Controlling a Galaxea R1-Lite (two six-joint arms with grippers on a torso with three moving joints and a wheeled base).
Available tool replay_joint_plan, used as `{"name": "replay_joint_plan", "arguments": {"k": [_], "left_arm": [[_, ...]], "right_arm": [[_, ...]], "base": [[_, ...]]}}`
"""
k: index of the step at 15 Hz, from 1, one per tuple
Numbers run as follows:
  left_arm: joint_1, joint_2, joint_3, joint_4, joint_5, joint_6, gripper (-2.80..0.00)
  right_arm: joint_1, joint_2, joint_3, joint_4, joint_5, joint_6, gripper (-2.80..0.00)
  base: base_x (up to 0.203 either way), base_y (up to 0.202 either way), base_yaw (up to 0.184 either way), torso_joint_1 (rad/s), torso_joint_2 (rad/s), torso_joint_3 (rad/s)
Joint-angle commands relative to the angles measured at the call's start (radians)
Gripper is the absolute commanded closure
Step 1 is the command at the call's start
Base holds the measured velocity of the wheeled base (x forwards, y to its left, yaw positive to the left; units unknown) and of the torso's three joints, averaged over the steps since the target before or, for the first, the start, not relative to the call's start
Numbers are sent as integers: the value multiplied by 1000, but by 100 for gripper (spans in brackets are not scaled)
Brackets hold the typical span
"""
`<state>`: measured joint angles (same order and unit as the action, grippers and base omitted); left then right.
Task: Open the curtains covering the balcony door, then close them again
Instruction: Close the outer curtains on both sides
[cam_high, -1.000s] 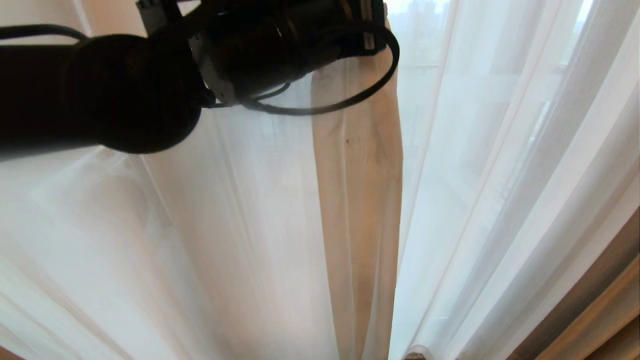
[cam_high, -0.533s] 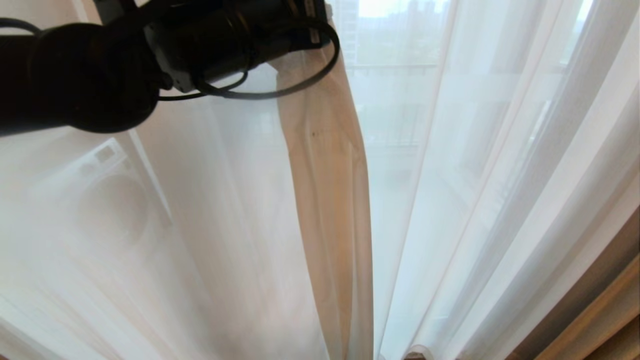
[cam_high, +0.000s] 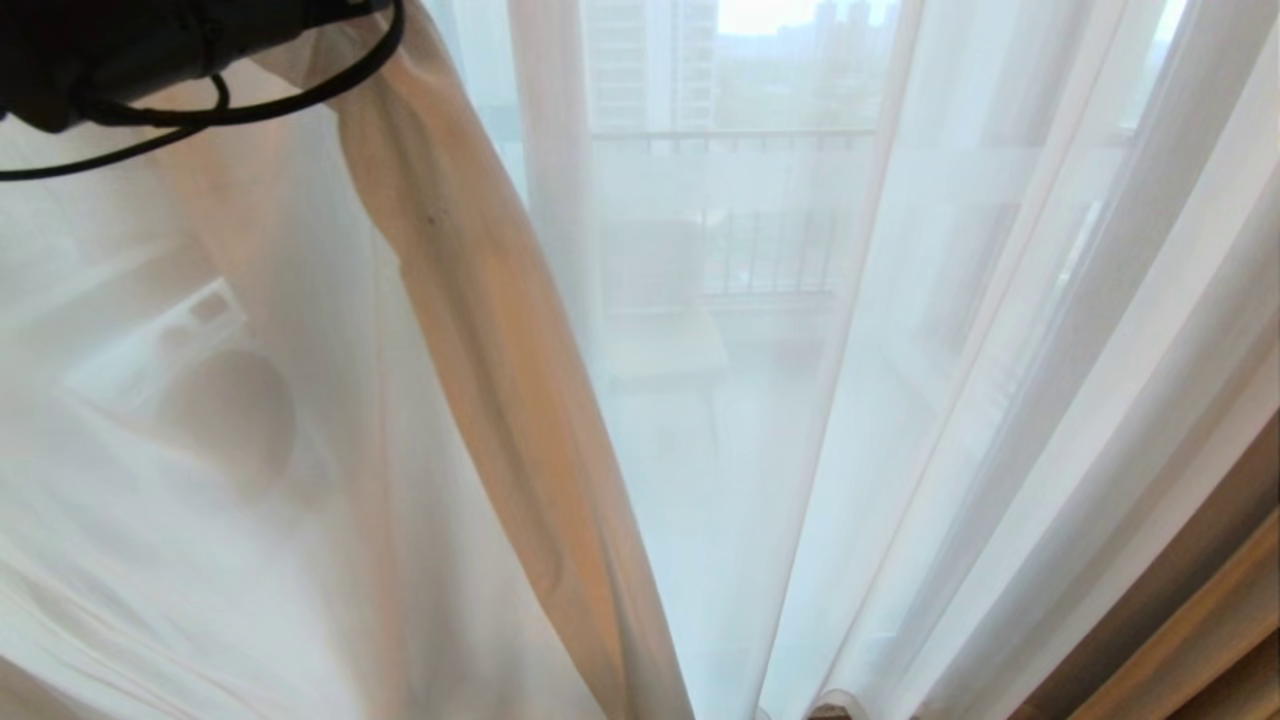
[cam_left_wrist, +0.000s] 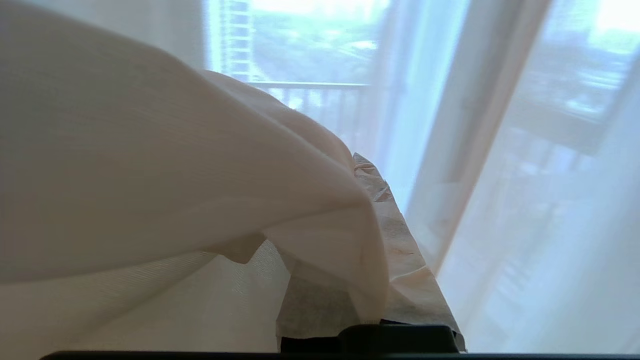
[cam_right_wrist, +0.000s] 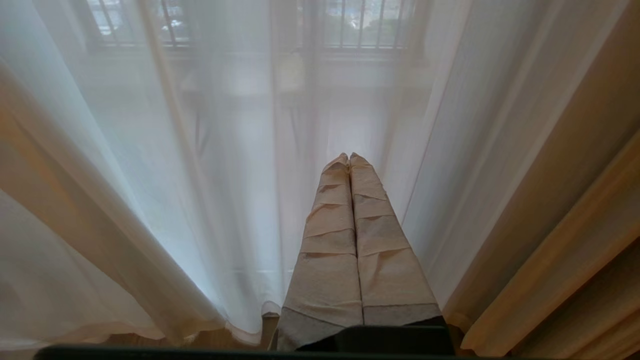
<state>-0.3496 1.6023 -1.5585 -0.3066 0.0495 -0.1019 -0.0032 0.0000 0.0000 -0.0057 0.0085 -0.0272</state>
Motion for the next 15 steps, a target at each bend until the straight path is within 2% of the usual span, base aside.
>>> {"name": "replay_joint_plan", "arguments": {"k": [1, 5, 10, 11, 15], "left_arm": [[87, -78, 81, -4, 11, 3, 0], [228, -126, 181, -6, 17, 3, 0], [251, -184, 277, -6, 19, 2, 0], [251, -195, 293, -6, 20, 3, -280], [252, -240, 340, -6, 24, 2, -280]], "right_arm": [[0, 0, 0, 0, 1, 0, 0], [0, 0, 0, 0, 1, 0, 0], [0, 0, 0, 0, 1, 0, 0], [0, 1, 0, 0, 1, 0, 0], [0, 0, 0, 0, 1, 0, 0]], "base": [[0, 0, 0, 0, 0, 0], [0, 0, 0, 0, 0, 0], [0, 0, 0, 0, 0, 0], [0, 0, 0, 0, 0, 0], [0, 0, 0, 0, 0, 0]]}}
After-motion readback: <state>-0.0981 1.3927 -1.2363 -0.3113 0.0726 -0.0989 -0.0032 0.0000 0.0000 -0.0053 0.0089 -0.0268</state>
